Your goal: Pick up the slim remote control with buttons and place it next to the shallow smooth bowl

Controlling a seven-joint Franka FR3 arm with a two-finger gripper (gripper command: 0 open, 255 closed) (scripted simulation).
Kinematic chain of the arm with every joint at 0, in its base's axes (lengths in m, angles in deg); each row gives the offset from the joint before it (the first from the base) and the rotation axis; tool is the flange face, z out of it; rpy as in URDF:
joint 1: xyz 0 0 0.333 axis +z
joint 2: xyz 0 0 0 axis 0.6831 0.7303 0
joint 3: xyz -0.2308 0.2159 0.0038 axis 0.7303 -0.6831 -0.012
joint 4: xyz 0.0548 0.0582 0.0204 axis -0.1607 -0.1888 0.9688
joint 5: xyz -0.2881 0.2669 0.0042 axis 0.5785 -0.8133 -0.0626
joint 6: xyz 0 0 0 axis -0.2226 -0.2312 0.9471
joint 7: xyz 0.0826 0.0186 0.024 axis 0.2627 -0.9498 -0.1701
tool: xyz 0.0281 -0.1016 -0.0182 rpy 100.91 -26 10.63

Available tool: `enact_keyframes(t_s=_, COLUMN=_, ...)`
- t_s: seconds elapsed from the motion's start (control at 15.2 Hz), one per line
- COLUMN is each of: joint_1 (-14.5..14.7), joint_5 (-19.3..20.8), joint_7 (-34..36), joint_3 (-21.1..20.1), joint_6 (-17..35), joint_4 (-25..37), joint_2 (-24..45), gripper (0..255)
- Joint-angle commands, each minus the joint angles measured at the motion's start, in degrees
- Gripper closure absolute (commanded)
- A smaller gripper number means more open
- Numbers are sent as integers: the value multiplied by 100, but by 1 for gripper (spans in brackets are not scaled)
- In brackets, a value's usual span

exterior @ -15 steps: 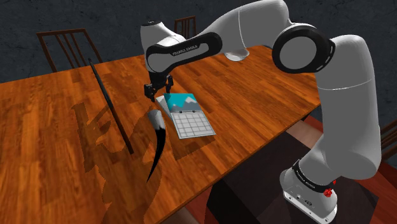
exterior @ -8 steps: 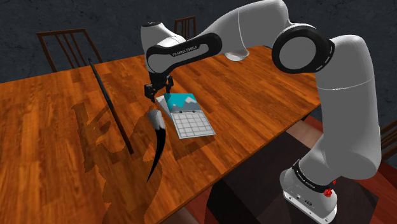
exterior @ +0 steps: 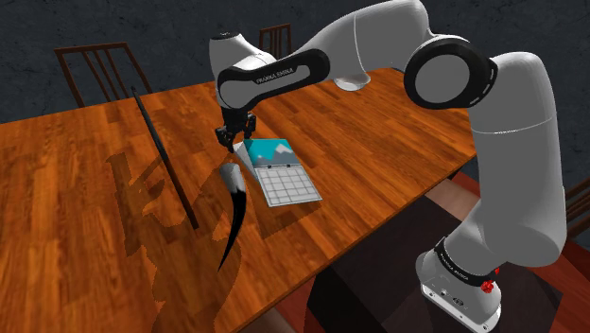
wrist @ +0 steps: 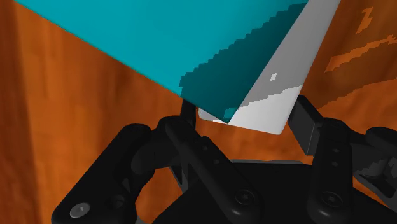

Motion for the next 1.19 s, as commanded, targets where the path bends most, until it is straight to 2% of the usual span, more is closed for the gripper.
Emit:
enact_keyframes(t_s=0.0, joint_1=0, joint_5=1, joint_7=-1, joint_3=0, joint_6=-2, joint_4=-1, joint_2=0, gripper=255)
enact_keyframes(t_s=1.12, joint_1=22, joint_5=-115, joint_7=-101, joint_3=-70, joint_6=-1035, joint_4=725, joint_2=-323, gripper=255)
